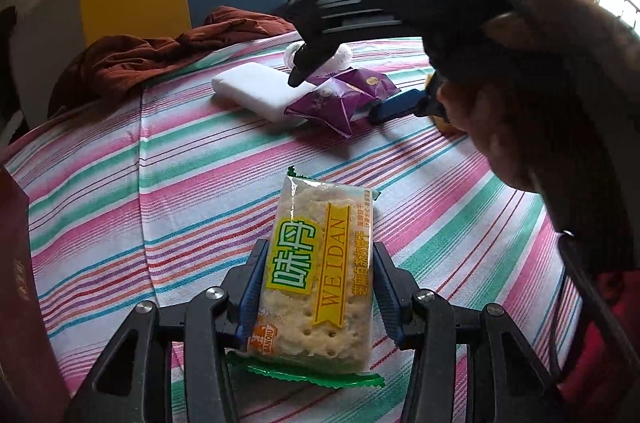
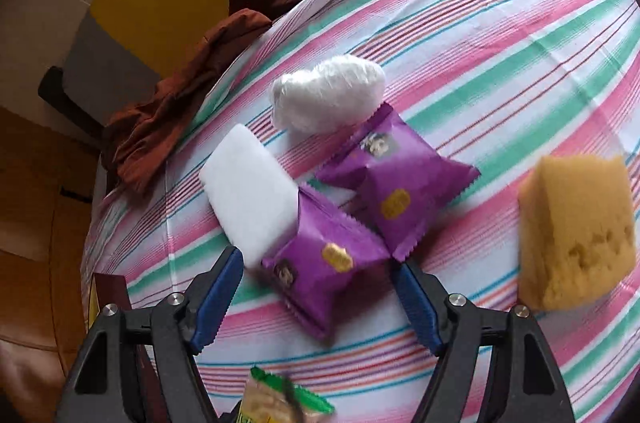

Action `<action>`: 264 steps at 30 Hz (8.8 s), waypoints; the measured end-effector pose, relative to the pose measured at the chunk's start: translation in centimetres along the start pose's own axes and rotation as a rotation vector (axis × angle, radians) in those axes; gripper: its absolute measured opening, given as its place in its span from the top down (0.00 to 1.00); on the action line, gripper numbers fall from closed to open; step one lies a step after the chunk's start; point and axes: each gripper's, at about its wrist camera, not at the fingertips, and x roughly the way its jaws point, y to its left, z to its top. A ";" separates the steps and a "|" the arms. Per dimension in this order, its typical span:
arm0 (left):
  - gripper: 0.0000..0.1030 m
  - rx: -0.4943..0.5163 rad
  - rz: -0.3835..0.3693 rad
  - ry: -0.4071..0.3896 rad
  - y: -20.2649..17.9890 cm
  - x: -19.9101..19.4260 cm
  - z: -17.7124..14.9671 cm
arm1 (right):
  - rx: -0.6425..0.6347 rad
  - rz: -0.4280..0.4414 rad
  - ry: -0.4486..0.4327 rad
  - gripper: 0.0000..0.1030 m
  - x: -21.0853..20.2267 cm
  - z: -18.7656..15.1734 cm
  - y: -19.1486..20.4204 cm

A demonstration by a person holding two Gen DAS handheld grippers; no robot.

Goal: Organize objects
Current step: 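Grasp the second WEIDAN cracker pack with the left gripper while the right grasps a purple candy packet, then carry the cracker pack and purple packet to the gold tray and release them, then move both grippers away from the tray toward the white bar and purple packet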

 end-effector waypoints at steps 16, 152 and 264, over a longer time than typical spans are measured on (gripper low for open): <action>0.51 0.002 0.001 -0.003 -0.1 0.0 0.0 | -0.234 -0.179 0.014 0.61 -0.1 -0.8 2.5; 0.53 -0.638 0.246 -0.212 22.2 -23.8 -12.3 | -0.862 0.185 0.071 0.59 -1.9 -25.9 24.4; 0.28 -0.181 0.122 -0.002 8.2 -9.6 3.6 | 0.285 -0.078 -0.401 0.36 -10.1 1.1 -7.4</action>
